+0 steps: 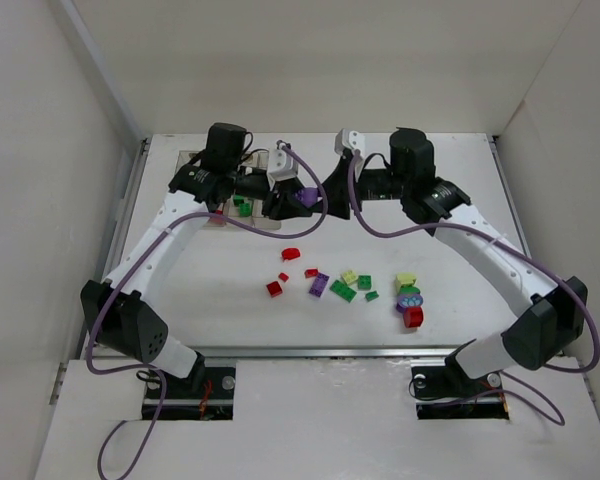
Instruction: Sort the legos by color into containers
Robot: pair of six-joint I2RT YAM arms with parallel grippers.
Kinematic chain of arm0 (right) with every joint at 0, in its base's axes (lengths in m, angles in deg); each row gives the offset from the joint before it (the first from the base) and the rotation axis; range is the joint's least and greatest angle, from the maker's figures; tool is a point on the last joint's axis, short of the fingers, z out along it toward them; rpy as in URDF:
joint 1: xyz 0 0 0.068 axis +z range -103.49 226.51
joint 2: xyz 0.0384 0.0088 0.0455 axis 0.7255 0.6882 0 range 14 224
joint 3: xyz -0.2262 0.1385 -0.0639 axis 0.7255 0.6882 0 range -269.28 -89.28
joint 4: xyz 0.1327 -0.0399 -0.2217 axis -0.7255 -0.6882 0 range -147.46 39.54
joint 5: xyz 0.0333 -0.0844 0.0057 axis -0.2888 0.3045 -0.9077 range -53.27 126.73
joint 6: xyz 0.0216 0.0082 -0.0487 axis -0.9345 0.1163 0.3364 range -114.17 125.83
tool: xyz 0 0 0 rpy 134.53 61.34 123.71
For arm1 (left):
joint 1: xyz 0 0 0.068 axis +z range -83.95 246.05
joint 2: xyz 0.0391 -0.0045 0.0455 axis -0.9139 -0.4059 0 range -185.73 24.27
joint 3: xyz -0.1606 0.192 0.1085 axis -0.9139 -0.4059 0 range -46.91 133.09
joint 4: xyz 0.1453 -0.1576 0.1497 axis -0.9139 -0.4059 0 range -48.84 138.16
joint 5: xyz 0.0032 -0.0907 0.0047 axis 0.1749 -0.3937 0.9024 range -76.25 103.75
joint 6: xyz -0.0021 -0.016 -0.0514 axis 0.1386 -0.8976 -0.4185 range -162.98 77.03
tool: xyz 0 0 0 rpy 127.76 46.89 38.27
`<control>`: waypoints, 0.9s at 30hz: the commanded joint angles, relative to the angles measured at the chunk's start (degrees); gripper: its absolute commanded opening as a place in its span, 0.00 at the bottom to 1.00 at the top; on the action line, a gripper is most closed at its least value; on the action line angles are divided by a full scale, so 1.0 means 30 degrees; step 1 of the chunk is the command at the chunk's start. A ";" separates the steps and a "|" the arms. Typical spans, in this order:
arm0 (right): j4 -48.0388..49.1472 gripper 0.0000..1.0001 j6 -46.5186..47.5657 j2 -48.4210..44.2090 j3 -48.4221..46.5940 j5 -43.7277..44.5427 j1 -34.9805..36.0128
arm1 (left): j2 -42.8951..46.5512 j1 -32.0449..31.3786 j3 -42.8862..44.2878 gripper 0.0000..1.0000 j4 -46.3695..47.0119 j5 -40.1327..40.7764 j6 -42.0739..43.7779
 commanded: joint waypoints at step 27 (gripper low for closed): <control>-0.1568 0.00 0.0538 0.0077 -0.0730 0.1562 0.0198 | 0.1135 0.0578 0.1560 0.50 -0.2714 0.0237 0.3600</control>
